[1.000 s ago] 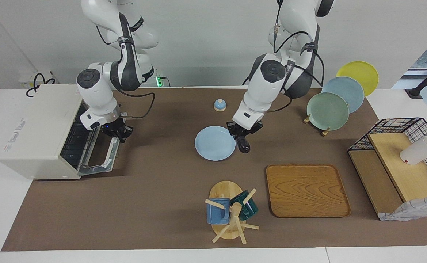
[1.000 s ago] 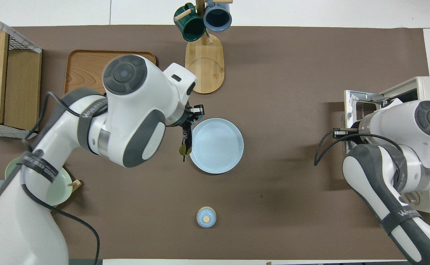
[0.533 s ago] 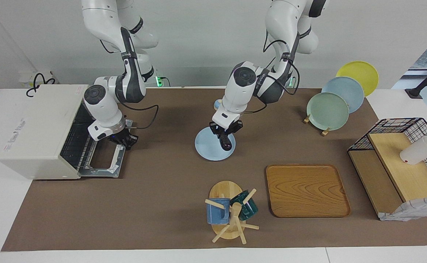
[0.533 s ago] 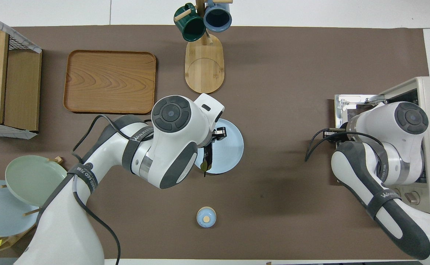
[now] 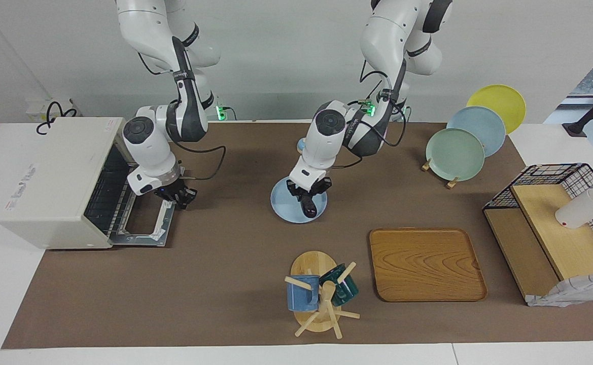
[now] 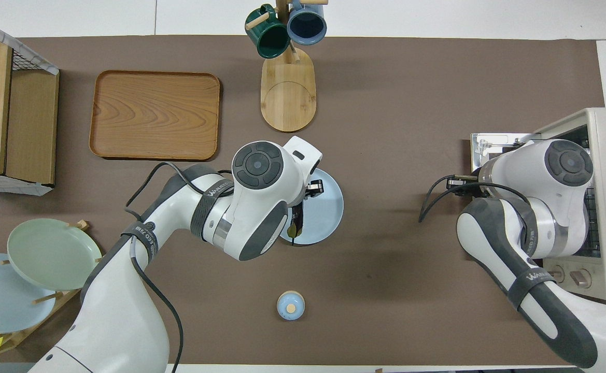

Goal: Put eggplant into oven
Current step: 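Lower the eggplant onto the blue plate with the left gripper and release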

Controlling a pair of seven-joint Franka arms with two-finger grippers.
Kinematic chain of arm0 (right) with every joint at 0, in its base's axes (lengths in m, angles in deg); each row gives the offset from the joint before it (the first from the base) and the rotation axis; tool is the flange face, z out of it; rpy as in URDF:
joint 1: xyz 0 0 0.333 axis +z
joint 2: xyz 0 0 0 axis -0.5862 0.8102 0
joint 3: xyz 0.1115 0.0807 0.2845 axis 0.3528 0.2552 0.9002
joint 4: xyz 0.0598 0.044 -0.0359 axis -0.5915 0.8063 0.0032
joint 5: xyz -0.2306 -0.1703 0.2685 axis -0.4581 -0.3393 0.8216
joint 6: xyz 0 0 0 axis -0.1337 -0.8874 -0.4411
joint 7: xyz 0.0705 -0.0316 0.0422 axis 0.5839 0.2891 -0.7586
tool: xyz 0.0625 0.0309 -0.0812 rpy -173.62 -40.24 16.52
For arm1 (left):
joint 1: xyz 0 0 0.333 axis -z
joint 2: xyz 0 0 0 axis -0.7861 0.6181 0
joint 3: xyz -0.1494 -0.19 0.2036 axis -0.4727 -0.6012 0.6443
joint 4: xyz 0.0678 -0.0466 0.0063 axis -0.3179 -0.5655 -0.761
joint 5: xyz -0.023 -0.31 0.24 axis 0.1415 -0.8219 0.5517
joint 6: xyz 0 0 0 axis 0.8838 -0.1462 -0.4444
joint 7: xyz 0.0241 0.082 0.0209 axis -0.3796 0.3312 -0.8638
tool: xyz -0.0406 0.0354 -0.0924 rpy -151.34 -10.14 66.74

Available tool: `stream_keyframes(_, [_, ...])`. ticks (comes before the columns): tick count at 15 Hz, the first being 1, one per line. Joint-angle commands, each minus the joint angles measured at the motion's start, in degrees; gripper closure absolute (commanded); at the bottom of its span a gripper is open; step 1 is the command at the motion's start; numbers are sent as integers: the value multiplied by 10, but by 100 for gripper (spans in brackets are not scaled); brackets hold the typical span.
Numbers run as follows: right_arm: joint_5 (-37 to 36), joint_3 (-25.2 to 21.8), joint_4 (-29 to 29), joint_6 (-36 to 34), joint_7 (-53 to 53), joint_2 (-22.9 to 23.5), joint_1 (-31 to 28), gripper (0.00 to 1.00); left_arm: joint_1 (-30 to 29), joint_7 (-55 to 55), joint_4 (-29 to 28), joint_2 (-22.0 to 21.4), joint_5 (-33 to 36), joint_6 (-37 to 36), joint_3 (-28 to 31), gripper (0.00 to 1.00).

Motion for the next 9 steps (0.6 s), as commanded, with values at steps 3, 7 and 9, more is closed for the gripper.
stream_keyframes(3, [9,-5,-12,-17,17,-4,11,46,-25,12,12,-26,17,-30,10,0])
stream_keyframes(7, [9,11,-12,-50,-17,-10,36,29,-115,116,69,-74,13,-165,10,0])
stream_keyframes(9, [8,14,-35,-57,-71,-11,42,0,-167,163,109,-81,12,-230,9,0])
